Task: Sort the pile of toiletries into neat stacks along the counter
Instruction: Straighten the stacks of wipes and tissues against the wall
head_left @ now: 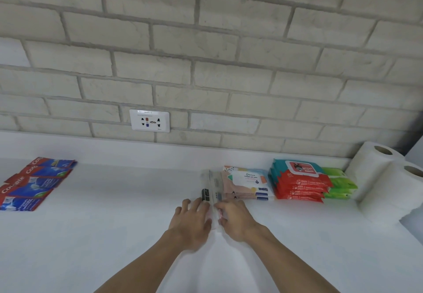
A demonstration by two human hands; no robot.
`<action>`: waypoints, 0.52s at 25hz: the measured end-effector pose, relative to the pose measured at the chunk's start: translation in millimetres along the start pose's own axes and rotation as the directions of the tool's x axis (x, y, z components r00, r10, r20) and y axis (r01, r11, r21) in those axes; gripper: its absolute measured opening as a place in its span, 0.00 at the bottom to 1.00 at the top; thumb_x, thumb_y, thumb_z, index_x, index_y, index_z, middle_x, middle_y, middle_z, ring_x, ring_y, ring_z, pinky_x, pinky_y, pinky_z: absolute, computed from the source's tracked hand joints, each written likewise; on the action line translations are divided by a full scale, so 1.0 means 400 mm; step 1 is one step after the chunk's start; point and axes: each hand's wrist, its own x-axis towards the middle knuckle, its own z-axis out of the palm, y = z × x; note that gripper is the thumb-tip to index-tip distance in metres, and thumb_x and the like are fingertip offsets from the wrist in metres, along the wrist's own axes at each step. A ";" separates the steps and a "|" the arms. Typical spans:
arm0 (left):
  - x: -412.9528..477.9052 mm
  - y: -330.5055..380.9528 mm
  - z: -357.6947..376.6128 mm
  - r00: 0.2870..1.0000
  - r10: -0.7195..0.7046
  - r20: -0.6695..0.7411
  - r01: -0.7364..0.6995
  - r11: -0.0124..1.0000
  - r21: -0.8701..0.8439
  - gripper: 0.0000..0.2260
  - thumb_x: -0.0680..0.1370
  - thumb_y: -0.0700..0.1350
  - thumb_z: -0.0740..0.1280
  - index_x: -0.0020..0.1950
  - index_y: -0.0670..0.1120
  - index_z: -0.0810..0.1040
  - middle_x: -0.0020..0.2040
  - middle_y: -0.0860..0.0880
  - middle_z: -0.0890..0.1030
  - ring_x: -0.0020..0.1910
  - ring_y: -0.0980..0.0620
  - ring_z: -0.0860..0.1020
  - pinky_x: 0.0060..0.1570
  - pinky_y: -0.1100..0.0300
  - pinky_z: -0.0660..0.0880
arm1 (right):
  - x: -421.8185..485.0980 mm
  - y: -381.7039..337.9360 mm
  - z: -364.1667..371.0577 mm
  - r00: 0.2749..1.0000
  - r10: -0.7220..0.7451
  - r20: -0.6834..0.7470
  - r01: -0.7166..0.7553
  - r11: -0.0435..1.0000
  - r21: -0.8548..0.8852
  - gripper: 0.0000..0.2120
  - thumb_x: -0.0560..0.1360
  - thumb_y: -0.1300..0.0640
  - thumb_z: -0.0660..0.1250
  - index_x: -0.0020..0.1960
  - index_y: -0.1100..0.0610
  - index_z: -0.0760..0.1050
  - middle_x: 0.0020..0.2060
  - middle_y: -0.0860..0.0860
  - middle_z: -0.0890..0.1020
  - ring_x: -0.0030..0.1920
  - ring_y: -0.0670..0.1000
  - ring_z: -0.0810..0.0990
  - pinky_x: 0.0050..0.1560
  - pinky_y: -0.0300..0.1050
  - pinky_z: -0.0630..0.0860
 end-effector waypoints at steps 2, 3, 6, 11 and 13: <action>-0.001 -0.010 -0.001 1.000 -0.004 -0.010 0.004 1.000 0.000 0.20 0.79 0.55 0.52 0.70 0.51 0.60 0.73 0.53 0.61 0.70 0.45 0.59 0.68 0.51 0.61 | 0.004 0.000 0.003 1.000 -0.016 -0.008 0.016 1.000 0.002 0.11 0.74 0.60 0.67 0.57 0.55 0.77 0.56 0.52 0.80 0.58 0.56 0.74 0.57 0.45 0.67; -0.003 -0.017 -0.002 1.000 -0.008 -0.017 0.007 1.000 -0.004 0.20 0.79 0.55 0.52 0.70 0.51 0.61 0.73 0.53 0.61 0.70 0.45 0.59 0.68 0.52 0.62 | 0.006 -0.001 0.006 1.000 -0.023 -0.014 0.023 1.000 0.000 0.12 0.75 0.60 0.67 0.58 0.56 0.77 0.57 0.52 0.79 0.59 0.56 0.74 0.58 0.45 0.66; -0.010 -0.039 -0.007 0.999 -0.015 -0.029 0.015 1.000 -0.027 0.19 0.79 0.54 0.51 0.68 0.51 0.63 0.72 0.54 0.63 0.69 0.47 0.60 0.67 0.54 0.61 | 0.013 -0.010 0.013 1.000 -0.016 -0.010 0.016 1.000 0.015 0.12 0.75 0.60 0.67 0.58 0.57 0.77 0.56 0.53 0.79 0.59 0.57 0.74 0.55 0.44 0.65; -0.042 -0.099 -0.013 0.996 -0.055 -0.066 0.053 0.998 -0.034 0.20 0.81 0.54 0.49 0.72 0.50 0.61 0.74 0.54 0.61 0.72 0.48 0.58 0.70 0.54 0.59 | 0.014 -0.060 0.016 1.000 0.011 0.016 -0.012 0.999 0.030 0.18 0.77 0.60 0.65 0.67 0.54 0.73 0.62 0.53 0.76 0.61 0.60 0.70 0.61 0.47 0.68; -0.061 -0.134 -0.009 0.995 -0.075 -0.071 0.074 0.997 -0.014 0.22 0.82 0.55 0.48 0.75 0.50 0.57 0.76 0.54 0.58 0.74 0.47 0.56 0.71 0.53 0.58 | 0.017 -0.085 0.022 1.000 -0.010 0.012 0.009 1.000 0.008 0.20 0.78 0.60 0.64 0.70 0.54 0.70 0.65 0.53 0.74 0.62 0.60 0.68 0.63 0.47 0.68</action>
